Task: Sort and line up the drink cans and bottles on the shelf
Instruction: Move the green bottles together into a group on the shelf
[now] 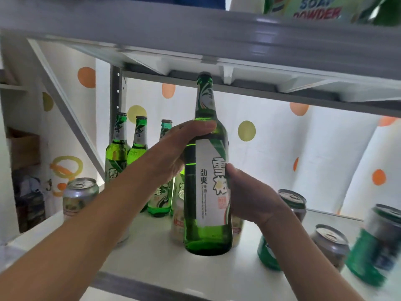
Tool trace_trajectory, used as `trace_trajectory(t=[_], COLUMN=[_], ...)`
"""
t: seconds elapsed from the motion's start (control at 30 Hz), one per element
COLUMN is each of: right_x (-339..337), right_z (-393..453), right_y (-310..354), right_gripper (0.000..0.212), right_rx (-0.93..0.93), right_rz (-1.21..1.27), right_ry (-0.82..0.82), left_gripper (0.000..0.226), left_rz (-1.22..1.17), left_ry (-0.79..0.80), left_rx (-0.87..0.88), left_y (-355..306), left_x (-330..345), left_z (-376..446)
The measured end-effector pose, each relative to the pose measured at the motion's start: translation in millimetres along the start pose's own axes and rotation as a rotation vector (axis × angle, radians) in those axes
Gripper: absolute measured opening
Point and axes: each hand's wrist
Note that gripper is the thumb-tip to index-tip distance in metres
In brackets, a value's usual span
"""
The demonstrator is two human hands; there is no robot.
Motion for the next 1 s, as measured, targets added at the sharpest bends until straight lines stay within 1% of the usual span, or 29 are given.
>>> trace_trajectory(t=[0.07,0.1,0.17,0.23,0.3,0.33,0.37,0.4,0.47,0.5,0.57,0.63,0.77,0.83,0.9,1.0], right_x=[-3,-4,-4,-3,-5,-7,-9,-11,-18,-23,-32,-39,-54,-61,-68,-78], right_z=[-4,-6,-8,-10,-12,-12,-11,-11,-7,-5,2,9,25,34,45,60], right_y=[-2,-3,-5,-6,-6,-4,-3,0,5,7,10,14,24,29,35,42], right_gripper=[0.074,0.064,0.059,0.057,0.055,0.049,0.039,0.031,0.031,0.034,0.045,0.048,0.030,0.035,0.037,0.027], right_rx=[-0.041,-0.060,-0.102,-0.152,-0.198,-0.223,-0.238,-0.238,-0.232,-0.233,-0.246,-0.267,-0.293,-0.307,-0.297,-0.243], right_rz=[0.195,0.263,0.265,0.258,0.279,0.283,0.280,0.263,0.202,0.171,0.119,0.097,0.115,0.109,0.099,0.088], right_ry=[0.054,0.068,0.061,0.045,-0.022,-0.073,-0.130,-0.180,-0.273,-0.320,-0.417,-0.501,-0.609,-0.670,-0.696,-0.711], left_gripper=[0.033,0.039,0.048,0.047,0.046,0.043,0.041,0.042,0.038,0.030,0.014,0.013,0.020,0.023,0.028,0.033], left_rz=[-0.019,-0.023,0.027,0.127,0.174,0.191,0.226,0.302,0.515,0.611,0.720,0.788,0.960,1.034,1.082,1.180], left_ry=[0.086,0.122,0.167,0.162,0.139,0.132,0.130,0.118,0.010,-0.070,-0.199,-0.271,-0.362,-0.394,-0.382,-0.354], left_rx=[0.034,0.049,0.067,0.072,0.052,0.048,0.049,0.062,0.103,0.125,0.165,0.188,0.226,0.240,0.258,0.286], left_y=[2,2,3,3,3,3,2,1,1,4,11,17,24,27,26,19], left_x=[4,6,8,11,10,8,6,1,-9,-15,-28,-36,-42,-42,-43,-46], left_z=[4,6,10,15,20,23,25,27,32,34,39,40,38,40,44,52])
Point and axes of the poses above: each hand's wrist, its own z-axis towards the middle knuckle, its own x-axis out of the palm, y = z × x, and after that the axes turned 14 degrees about z, right-handed
